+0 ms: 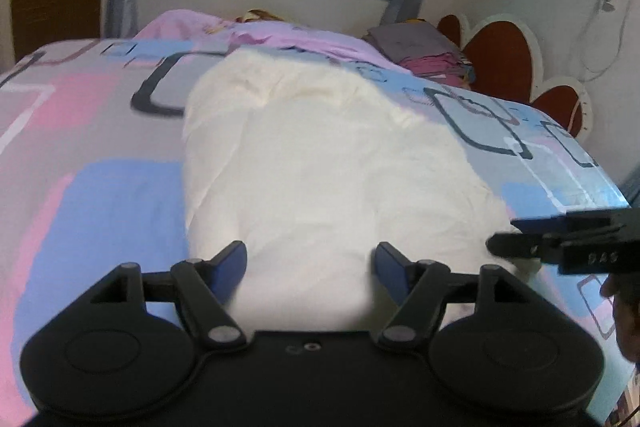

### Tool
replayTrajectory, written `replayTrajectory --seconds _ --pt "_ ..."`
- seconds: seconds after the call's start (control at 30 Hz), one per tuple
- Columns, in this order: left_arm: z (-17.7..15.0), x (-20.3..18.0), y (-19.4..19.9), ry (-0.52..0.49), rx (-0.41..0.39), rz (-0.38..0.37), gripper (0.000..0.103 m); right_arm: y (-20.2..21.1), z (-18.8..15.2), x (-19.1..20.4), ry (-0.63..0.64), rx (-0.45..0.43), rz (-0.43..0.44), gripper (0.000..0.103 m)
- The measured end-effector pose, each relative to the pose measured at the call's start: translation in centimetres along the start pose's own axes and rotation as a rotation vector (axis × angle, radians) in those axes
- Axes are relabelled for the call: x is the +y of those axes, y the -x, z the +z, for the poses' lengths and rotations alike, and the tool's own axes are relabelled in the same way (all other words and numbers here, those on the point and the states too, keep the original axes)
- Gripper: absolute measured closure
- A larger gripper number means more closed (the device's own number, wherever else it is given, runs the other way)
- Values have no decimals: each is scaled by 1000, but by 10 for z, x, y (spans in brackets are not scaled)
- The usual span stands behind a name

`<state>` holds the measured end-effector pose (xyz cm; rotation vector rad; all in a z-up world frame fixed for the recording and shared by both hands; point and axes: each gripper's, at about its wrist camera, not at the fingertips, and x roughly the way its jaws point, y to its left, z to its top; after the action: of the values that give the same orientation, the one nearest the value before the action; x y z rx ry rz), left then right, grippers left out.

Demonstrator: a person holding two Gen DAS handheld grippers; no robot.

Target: Fold large clothes

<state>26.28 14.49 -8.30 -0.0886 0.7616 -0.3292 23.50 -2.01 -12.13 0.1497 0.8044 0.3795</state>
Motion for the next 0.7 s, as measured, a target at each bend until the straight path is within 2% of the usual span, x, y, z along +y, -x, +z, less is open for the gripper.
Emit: replayTrajectory --seconds 0.03,0.2,0.47,0.5,0.53,0.57,0.6,0.63,0.7 --pt "-3 0 -1 0 3 8 30 -4 -4 0 -1 8 -4 49" --pt "-13 1 -7 -3 15 53 30 -17 -23 0 -2 30 -14 49" --pt "-18 -14 -4 -22 0 140 30 -15 -24 -2 6 36 -12 49" --pt "-17 -17 0 -25 -6 159 25 -10 -22 -1 13 30 -14 49" --pt "-19 -24 7 -36 -30 199 3 0 -22 -1 18 4 -22 49" --pt "-23 -32 15 -58 -81 263 2 11 -23 -1 20 -26 -34 41" --pt "-28 -39 22 -80 -118 316 0 21 -25 -1 19 -53 -56 6" --pt "-31 -45 27 -103 -121 334 0 33 -29 -1 17 -104 -78 1" --pt "-37 -53 35 -112 -121 338 0 50 -37 -5 5 -135 -82 0"
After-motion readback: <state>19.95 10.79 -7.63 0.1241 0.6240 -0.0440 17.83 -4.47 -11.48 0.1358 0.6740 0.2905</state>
